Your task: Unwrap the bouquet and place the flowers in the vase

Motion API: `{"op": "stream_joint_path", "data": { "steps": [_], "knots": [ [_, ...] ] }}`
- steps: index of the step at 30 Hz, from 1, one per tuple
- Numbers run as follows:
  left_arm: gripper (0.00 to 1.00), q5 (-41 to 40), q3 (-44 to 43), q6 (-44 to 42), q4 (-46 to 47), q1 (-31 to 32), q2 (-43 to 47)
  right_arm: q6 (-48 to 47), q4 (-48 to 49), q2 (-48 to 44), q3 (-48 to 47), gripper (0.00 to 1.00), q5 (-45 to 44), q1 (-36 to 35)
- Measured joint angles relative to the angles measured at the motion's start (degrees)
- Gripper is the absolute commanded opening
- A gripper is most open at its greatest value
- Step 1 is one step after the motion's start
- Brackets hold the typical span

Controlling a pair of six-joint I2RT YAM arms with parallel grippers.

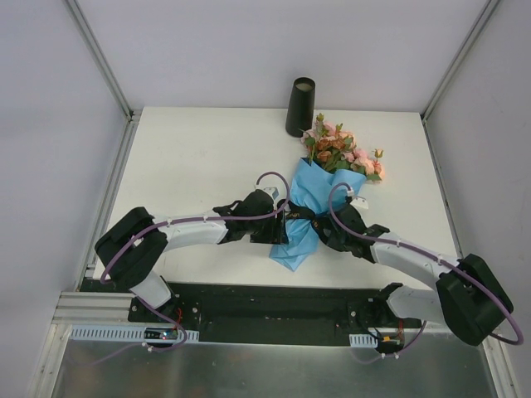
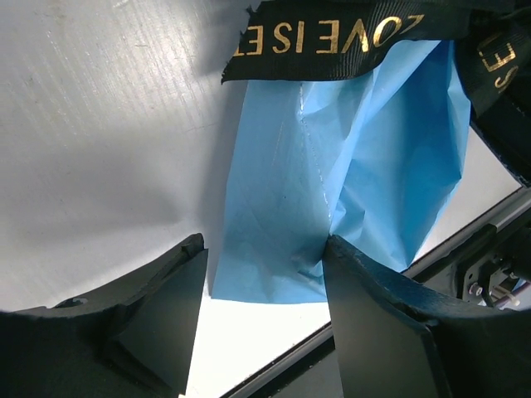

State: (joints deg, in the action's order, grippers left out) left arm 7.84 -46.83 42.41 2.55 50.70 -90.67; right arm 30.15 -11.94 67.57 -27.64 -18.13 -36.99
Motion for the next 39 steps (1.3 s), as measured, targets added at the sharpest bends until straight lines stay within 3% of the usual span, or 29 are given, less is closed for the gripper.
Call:
{"op": "stream_joint_path", "data": {
  "steps": [4, 9, 15, 29, 33, 36, 39],
  "knots": [
    [0.61, -1.07, 0.00, 0.00, -0.28, 0.28, 0.39, 0.28, 0.37, 1.01, -0.35, 0.15, -0.33, -0.22],
    [0.61, -2.16, 0.02, -0.02, -0.42, 0.37, 1.79, -0.94, -1.42, -1.97, -0.44, 0.44, 2.93, -0.39],
    [0.61, -3.93, 0.02, -0.76, -1.57, 0.37, 3.43, -6.08, -1.97, -6.08, -2.32, 0.51, 4.39, -0.46],
    [0.59, -4.09, 0.02, -1.53, -2.95, 0.37, 3.45, -14.38, -0.59, 1.03, -9.75, 0.51, 11.78, 0.81],
    [0.59, -4.09, 0.02, -1.53, -2.95, 0.37, 3.45, -14.38, -0.61, 2.25, -9.75, 0.43, 12.81, 0.81],
    [0.59, -4.09, 0.02, -1.53, -2.95, 0.37, 3.45, -14.34, -0.37, 2.23, -9.75, 0.29, 12.92, 0.85],
    [0.59, -4.09, 0.02, -1.53, -2.95, 0.37, 3.45, -13.75, -0.44, 1.77, -9.75, 0.30, 13.07, 0.92]
  ]
}}
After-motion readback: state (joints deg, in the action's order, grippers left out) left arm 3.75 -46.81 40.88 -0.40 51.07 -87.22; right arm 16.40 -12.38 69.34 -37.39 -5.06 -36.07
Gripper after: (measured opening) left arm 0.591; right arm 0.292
